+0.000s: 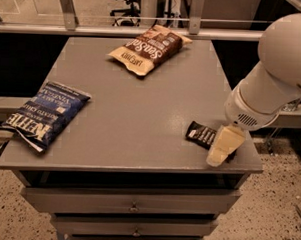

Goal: Move rxbar chocolate near brown chip bag

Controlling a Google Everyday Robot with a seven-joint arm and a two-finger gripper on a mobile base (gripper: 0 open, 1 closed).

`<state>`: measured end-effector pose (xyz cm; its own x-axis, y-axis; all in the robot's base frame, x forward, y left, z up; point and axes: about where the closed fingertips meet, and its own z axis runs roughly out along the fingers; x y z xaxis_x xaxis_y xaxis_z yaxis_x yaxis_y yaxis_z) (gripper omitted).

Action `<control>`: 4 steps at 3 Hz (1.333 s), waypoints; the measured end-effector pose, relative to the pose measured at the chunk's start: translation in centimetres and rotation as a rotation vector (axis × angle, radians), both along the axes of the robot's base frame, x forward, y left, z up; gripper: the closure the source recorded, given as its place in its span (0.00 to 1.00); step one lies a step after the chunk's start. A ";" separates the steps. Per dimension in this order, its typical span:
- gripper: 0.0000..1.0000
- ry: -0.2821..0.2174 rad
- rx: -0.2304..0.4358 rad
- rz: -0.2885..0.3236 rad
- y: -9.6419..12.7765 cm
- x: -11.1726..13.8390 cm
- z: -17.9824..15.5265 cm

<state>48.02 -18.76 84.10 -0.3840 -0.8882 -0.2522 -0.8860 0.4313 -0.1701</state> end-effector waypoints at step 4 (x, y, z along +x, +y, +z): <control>1.00 0.020 0.023 -0.046 0.9 0.8 -0.5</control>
Offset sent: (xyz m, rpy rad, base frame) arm 0.0073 0.0138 -0.0158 0.0230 0.0365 -0.0655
